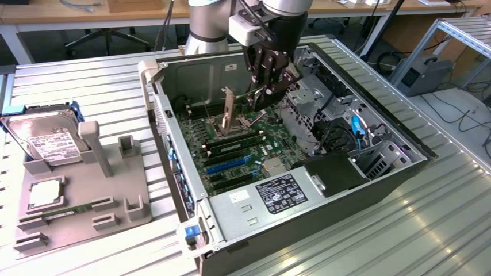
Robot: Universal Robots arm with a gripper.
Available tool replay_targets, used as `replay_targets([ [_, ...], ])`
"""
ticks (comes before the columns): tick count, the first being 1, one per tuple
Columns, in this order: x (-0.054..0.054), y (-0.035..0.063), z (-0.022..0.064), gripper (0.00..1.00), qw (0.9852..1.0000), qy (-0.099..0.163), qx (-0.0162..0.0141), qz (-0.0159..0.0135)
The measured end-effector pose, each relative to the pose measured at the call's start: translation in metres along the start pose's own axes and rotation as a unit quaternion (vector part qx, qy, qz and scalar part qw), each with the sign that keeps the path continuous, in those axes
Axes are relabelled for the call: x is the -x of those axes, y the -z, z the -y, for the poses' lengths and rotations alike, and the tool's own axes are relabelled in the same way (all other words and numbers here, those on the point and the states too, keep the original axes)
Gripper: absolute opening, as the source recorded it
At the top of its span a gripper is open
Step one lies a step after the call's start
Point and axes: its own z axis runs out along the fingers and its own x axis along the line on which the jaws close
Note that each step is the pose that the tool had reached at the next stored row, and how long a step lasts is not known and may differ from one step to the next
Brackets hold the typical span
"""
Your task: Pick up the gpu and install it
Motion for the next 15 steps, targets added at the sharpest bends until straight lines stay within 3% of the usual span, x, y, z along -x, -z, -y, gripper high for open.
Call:
replay_targets([
  [6, 0.0000, -0.0012, -0.0001, 0.27, 0.9994, -0.033, 0.0004, -0.0056],
  [9, 0.0000, -0.0018, -0.0001, 0.27, 0.9986, -0.052, 0.0013, -0.0119],
  [15, -0.0001, -0.0031, -0.0002, 0.27, 0.9962, -0.085, 0.0017, -0.0167],
])
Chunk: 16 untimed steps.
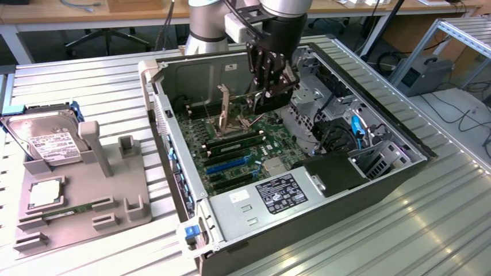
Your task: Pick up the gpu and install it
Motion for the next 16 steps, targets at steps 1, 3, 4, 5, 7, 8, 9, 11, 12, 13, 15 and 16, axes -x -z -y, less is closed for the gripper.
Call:
replay_targets([
  [1, 0.0000, -0.0002, 0.0000, 0.27, 1.0000, -0.005, 0.0001, -0.0008],
  [3, 0.0000, -0.0003, 0.0000, 0.27, 0.9999, -0.013, 0.0002, -0.0018],
  [4, 0.0000, -0.0004, 0.0000, 0.27, 0.9998, -0.018, 0.0003, -0.0025],
  [5, 0.0000, -0.0005, 0.0000, 0.27, 0.9997, -0.024, 0.0004, -0.0036],
  [7, 0.0000, -0.0006, 0.0000, 0.27, 0.9994, -0.034, 0.0005, -0.0046],
  [8, 0.0000, -0.0006, 0.0000, 0.27, 0.9994, -0.034, 0.0005, -0.0046],
  [9, 0.0000, -0.0006, 0.0000, 0.27, 0.9994, -0.034, 0.0005, -0.0047],
  [11, 0.0000, -0.0006, 0.0000, 0.27, 0.9994, -0.034, 0.0005, -0.0046],
  [12, 0.0000, -0.0007, -0.0001, 0.27, 0.9994, -0.034, 0.0015, -0.0046],
  [13, 0.0001, -0.0009, 0.0000, 0.27, 0.9994, -0.034, 0.0048, -0.0043],
  [15, 0.0000, -0.0008, 0.0000, 0.27, 0.9994, -0.034, 0.0109, -0.0042],
  [16, 0.0000, -0.0008, -0.0001, 0.27, 0.9994, -0.034, 0.0112, -0.0041],
])
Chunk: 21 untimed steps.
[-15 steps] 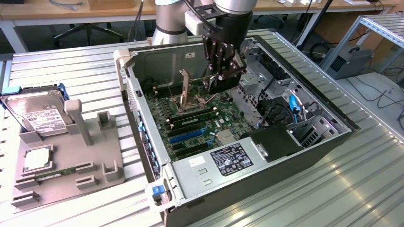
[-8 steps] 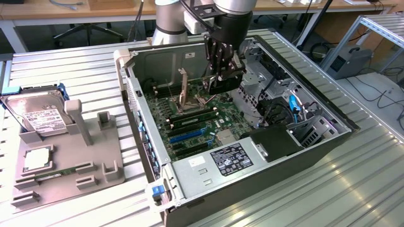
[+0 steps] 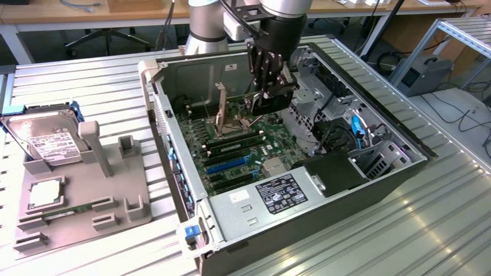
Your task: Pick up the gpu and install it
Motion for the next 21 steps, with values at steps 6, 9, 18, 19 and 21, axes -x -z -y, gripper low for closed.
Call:
replay_targets([
  [6, -0.0004, -0.0004, -0.0002, 0.27, 1.0000, 0.000, -0.0001, 0.0002],
  [9, -0.0006, -0.0004, -0.0002, 0.27, 1.0000, 0.000, 0.0000, 0.0001],
  [18, -0.0006, -0.0003, -0.0002, 0.27, 1.0000, 0.000, 0.0000, 0.0001],
  [19, -0.0006, -0.0004, -0.0002, 0.27, 1.0000, 0.000, 0.0000, 0.0001],
  [21, -0.0021, -0.0004, -0.0003, 0.27, 1.0000, 0.000, 0.0000, 0.0001],
])
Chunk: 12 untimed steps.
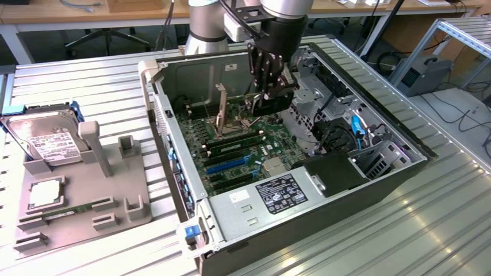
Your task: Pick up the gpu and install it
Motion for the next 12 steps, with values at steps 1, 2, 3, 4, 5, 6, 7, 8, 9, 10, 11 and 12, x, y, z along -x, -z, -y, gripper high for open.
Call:
replay_targets([
  [1, -0.002, -0.0001, -0.0001, 0.27, 1.0000, 0.000, 0.0000, 0.0000],
  [2, -0.003, -0.0001, -0.0001, 0.27, 1.0000, 0.000, 0.0000, -0.0001],
  [3, -0.006, -0.0002, -0.0010, 0.27, 1.0000, 0.000, 0.0000, 0.0000],
  [4, -0.009, -0.0003, -0.0064, 0.27, 1.0000, 0.000, 0.0000, 0.0000],
  [5, -0.010, -0.0005, -0.0095, 0.27, 1.0000, -0.006, 0.0000, -0.0002],
  [6, -0.010, -0.0012, -0.0095, 0.27, 0.9996, -0.029, 0.0003, -0.0005],
  [7, -0.011, -0.0016, -0.0108, 0.27, 0.9993, -0.038, 0.0004, -0.0006],
  [8, -0.016, -0.0019, -0.0140, 0.27, 0.9993, -0.038, 0.0004, -0.0006],
  [9, -0.018, -0.0023, -0.0177, 0.27, 0.9993, -0.038, 0.0004, -0.0006],
  [10, -0.020, -0.0029, -0.0203, 0.27, 0.9993, -0.038, 0.0004, -0.0006],
  [11, -0.021, -0.0031, -0.0214, 0.27, 0.9993, -0.038, 0.0004, -0.0006],
  [12, -0.022, -0.0032, -0.0227, 0.27, 0.9993, -0.038, 0.0004, -0.0006],
])
